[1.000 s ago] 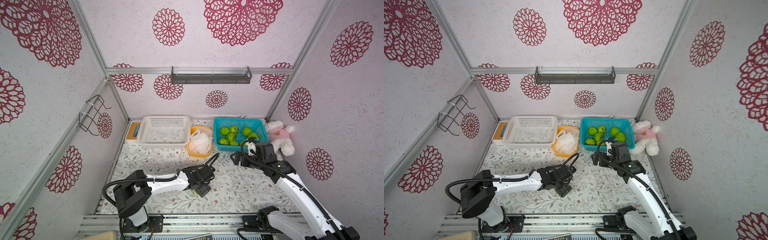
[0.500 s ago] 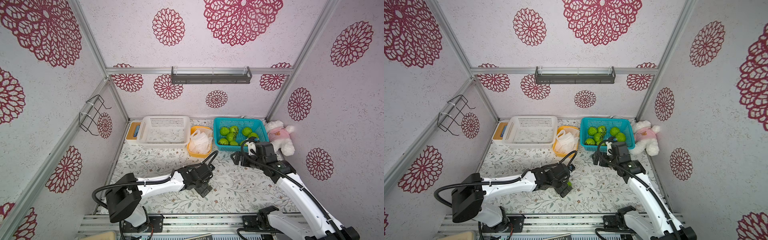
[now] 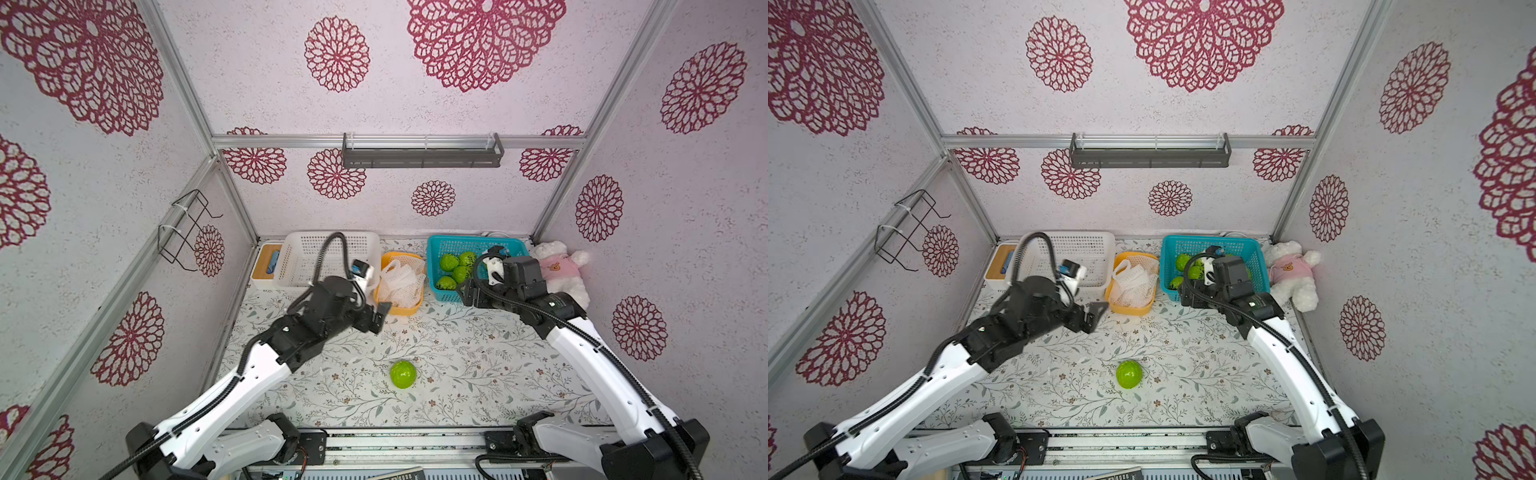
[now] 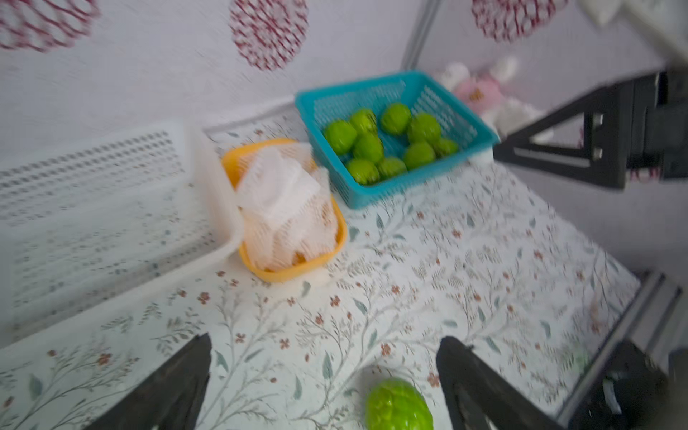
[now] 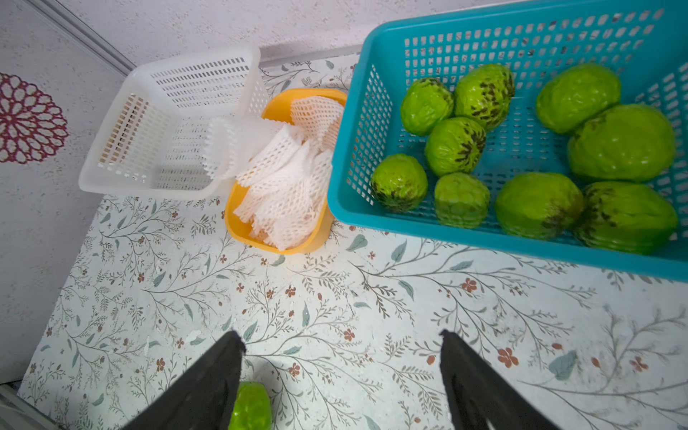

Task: Sleeve custard apples in foam nets
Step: Place the custard apple at the center of the board, then pick up the foam net from the storage box.

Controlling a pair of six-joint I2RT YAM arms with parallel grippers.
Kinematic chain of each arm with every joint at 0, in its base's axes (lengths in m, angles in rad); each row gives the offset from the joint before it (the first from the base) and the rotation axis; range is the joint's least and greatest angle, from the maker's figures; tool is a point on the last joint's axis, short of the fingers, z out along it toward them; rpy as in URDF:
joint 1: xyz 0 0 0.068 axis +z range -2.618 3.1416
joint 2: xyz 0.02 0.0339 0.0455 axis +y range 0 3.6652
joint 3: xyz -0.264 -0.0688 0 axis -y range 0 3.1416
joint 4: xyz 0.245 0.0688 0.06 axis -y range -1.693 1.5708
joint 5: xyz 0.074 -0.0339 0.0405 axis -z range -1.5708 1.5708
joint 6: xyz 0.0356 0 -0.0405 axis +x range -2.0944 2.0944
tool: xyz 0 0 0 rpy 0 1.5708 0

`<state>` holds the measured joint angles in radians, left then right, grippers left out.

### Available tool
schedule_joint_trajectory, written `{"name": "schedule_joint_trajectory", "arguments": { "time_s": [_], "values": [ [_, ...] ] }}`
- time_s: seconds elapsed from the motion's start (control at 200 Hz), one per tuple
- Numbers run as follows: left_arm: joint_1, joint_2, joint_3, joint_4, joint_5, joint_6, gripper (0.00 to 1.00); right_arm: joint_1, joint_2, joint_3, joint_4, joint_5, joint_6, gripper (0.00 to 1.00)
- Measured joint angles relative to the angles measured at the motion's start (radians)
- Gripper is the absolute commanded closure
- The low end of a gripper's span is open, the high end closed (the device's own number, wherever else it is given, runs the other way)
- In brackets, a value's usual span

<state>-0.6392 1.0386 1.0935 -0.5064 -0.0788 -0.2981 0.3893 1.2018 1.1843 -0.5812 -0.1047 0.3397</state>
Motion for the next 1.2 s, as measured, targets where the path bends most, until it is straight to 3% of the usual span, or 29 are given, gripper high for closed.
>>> {"name": "schedule_joint_trajectory", "arguments": {
  "time_s": [0.155, 0.425, 0.736, 0.906, 1.051, 1.201],
  "values": [
    [0.156, -0.063, 0.009, 0.003, 0.052, -0.045, 0.02, 0.085, 0.172, 0.115, 0.015, 0.013, 0.002, 0.23],
    [0.369, -0.015, -0.096, 0.023, 0.236, -0.153, 0.02, 0.226, 0.507, 0.346, 0.050, 0.054, 0.006, 0.20],
    [0.383, 0.012, -0.131, 0.030, 0.280, -0.159, 0.03, 0.255, 0.833, 0.637, 0.064, 0.113, 0.045, 0.43],
    [0.385, 0.021, -0.131, 0.038, 0.278, -0.151, 0.03, 0.255, 0.867, 0.652, 0.060, 0.161, 0.067, 0.57],
    [0.385, 0.035, -0.132, 0.038, 0.277, -0.148, 0.02, 0.255, 0.884, 0.681, 0.060, 0.182, 0.081, 0.79],
    [0.385, 0.037, -0.132, 0.037, 0.277, -0.148, 0.03, 0.255, 0.887, 0.699, 0.059, 0.195, 0.075, 0.89]
  ]
}}
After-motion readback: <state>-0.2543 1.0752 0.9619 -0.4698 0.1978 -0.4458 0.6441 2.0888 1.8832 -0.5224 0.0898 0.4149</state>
